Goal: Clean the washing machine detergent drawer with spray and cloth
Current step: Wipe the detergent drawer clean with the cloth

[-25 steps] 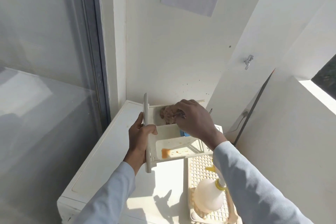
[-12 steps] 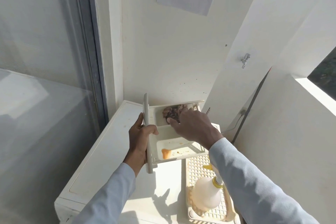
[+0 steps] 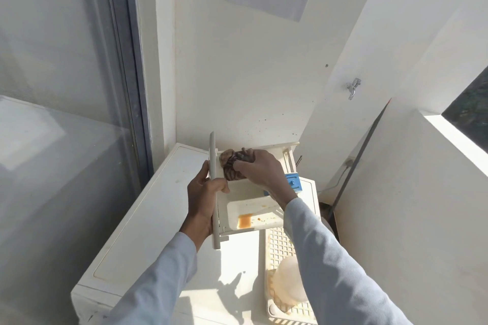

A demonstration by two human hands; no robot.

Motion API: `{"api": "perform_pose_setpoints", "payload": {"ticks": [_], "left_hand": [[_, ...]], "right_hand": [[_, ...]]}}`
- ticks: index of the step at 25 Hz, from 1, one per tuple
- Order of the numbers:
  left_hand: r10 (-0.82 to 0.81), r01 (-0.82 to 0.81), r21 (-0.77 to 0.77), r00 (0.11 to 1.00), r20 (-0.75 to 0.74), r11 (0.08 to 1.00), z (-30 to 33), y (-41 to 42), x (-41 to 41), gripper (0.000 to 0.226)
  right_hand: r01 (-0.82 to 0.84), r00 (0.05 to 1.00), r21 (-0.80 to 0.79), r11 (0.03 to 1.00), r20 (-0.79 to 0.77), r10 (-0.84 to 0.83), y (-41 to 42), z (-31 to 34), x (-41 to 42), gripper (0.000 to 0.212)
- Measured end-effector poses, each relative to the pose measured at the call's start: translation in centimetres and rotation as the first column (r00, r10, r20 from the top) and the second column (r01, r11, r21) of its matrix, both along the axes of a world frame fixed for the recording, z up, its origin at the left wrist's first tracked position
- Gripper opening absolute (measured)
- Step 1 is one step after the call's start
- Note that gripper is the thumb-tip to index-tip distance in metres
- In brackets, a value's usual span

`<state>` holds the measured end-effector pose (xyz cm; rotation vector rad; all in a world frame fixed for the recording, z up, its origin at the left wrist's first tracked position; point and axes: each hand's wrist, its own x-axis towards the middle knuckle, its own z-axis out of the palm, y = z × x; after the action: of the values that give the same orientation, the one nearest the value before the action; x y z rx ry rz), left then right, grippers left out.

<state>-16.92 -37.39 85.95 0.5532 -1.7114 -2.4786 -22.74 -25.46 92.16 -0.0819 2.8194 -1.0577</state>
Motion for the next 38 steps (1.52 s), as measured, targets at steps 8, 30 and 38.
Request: {"api": "perform_pose_setpoints", "payload": {"ticks": [8, 30, 38], "left_hand": [[-0.043, 0.036, -0.095, 0.996, -0.076, 0.995, 1.3, -0.4, 0.2, 0.066], [0.103, -0.112, 0.069, 0.988, 0.115, 0.991, 1.0, -1.4, -0.1, 0.033], [0.129, -0.136, 0.033, 0.981, 0.147, 0.990, 0.3, -1.9, -0.1, 0.021]], "right_hand": [[0.099, 0.992, -0.446, 0.890, 0.116, -0.052, 3.5, 1.3, 0.1, 0.011], [-0.240, 0.852, 0.138, 0.961, -0.444, 0.276, 7.7, -2.1, 5.4, 0.038], [-0.039, 0.830, 0.355, 0.934, -0.509, 0.228, 7.3, 2.8, 7.8, 0.029]]}}
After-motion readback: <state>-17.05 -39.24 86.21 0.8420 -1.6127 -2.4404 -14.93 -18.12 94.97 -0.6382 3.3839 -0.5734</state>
